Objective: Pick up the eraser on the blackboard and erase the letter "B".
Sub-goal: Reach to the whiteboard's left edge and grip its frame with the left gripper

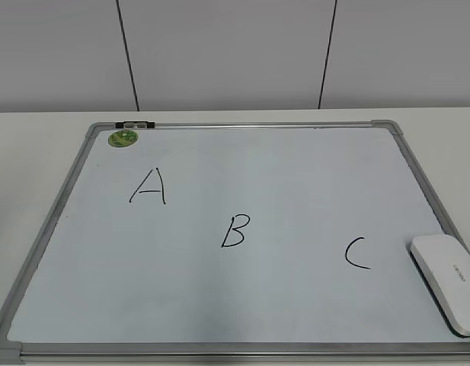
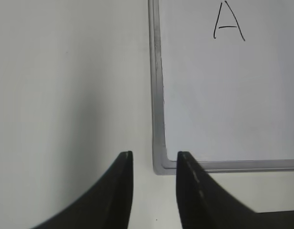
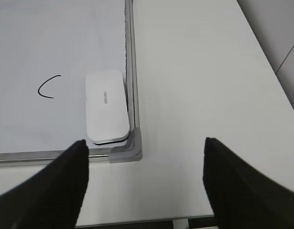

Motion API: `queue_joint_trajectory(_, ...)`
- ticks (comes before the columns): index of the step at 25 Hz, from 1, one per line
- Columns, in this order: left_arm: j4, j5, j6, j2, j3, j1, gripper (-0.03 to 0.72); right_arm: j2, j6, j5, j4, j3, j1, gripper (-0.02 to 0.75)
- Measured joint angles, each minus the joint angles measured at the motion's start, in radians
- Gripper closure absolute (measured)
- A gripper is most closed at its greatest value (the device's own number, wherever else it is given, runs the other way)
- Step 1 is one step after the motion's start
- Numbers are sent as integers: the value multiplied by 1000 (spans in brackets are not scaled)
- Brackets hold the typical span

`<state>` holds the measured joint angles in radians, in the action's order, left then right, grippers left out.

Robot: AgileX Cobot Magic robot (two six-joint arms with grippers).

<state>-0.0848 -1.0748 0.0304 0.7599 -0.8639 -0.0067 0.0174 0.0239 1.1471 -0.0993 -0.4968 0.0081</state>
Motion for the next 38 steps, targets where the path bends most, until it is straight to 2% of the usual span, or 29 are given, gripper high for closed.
queue_joint_trajectory(15,-6,5,1,467,-226,-7,447,0,0,0,0,0,0,184)
queue_joint_trajectory(26,-6,105,2,726,-246,-53,444,0,0,0,0,0,0,184)
queue_joint_trajectory(31,-6,124,2,865,-268,-53,403,0,0,0,0,0,0,184)
queue_joint_trajectory(38,4,124,2,1042,-441,-70,305,0,0,0,-2,0,0,184)
